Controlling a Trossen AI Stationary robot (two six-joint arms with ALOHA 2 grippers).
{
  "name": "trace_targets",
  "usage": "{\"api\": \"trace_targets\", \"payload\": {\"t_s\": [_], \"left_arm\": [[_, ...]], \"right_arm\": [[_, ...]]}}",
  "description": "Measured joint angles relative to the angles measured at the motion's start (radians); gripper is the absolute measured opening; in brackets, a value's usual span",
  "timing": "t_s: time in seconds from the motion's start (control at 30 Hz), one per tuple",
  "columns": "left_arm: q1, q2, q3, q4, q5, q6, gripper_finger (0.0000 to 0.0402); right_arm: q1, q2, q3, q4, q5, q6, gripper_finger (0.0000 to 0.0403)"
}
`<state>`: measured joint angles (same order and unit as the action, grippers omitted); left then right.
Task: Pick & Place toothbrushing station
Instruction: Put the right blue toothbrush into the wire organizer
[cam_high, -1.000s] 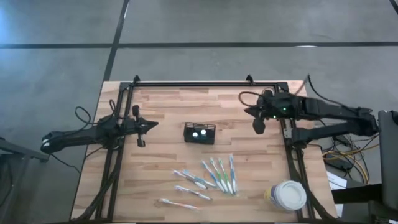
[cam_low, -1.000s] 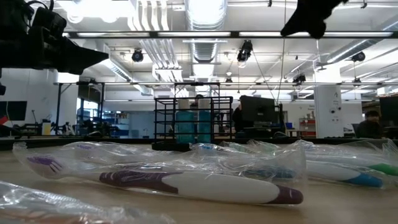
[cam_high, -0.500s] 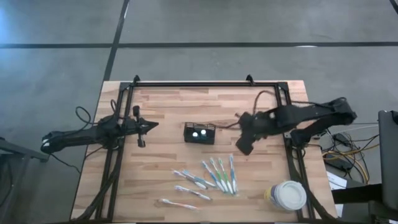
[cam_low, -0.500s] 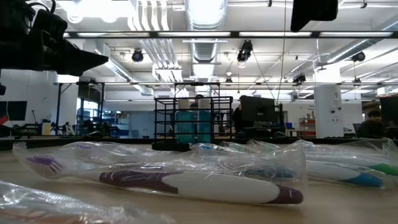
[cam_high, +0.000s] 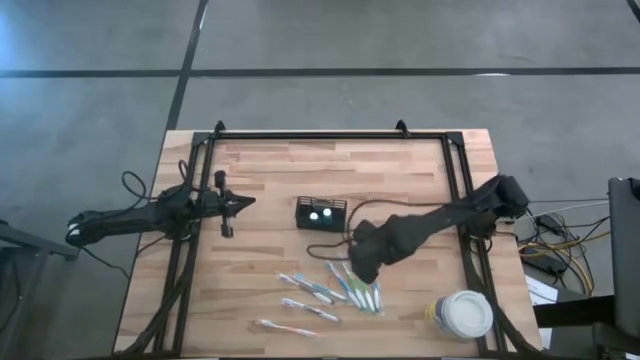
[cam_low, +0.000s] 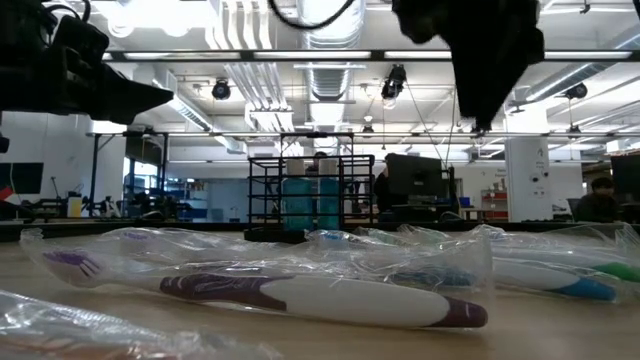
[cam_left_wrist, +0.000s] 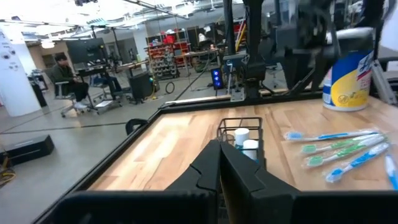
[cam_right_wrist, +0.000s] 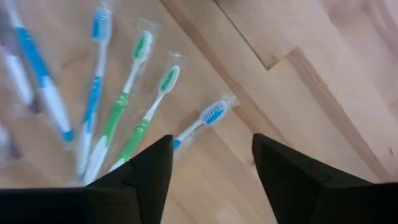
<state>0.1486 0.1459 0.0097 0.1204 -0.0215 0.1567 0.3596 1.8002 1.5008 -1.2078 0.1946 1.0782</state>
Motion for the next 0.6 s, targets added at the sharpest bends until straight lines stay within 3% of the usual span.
{"api": "trace_targets", "payload": {"t_s": [0.17,0.37,0.6], "left_arm": [[0.000,0.000,0.000,-0.002,0.025,-0.003,0.0012],[0.000,0.000,0.000,-0.004,0.033,-0.008,0.0012],[0.000,0.000,0.000,-0.003,0.040,-0.015,0.0012]], "right_arm": [[0.042,0.056,-0.031,0.023,0.041,0.112,0.0229],[0.077,0.059,-0.113,0.219,0.042,0.194,0.0228],[0.106,0.059,-0.187,0.231,0.032,0.358,0.0228]]}}
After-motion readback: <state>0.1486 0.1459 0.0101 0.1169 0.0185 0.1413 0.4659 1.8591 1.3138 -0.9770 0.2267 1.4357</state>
